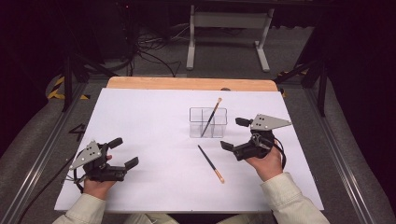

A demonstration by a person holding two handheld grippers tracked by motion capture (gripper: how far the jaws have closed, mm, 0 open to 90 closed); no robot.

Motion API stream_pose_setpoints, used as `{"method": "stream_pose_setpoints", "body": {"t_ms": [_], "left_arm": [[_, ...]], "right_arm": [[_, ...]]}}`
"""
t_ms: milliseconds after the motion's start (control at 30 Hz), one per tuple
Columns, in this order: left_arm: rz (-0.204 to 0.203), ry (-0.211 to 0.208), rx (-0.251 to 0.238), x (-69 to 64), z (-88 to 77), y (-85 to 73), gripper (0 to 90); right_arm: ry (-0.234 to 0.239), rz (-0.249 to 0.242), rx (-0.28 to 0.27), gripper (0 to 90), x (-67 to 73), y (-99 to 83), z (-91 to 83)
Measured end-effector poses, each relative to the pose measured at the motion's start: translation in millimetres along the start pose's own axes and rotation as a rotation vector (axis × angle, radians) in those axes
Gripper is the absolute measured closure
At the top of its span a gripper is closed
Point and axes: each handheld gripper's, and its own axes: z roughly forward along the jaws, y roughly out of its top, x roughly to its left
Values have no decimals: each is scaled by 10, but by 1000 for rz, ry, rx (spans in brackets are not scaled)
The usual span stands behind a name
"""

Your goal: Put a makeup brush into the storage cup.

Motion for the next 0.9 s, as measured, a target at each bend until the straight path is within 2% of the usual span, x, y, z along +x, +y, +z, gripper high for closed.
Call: {"method": "stream_pose_setpoints", "body": {"t_ms": [300,600,700,900], "left_arm": [[10,-3,10,-10,0,4,6],[12,-3,9,-9,-6,5,5],[10,-2,10,-7,-7,2,5],[8,-1,13,-9,-10,-5,3]], "right_arm": [[2,-17,98,0,53,6,51],[-18,-38,212,3,101,37,92],[-24,-44,233,4,109,49,102],[-52,-101,300,22,188,121,140]]}}
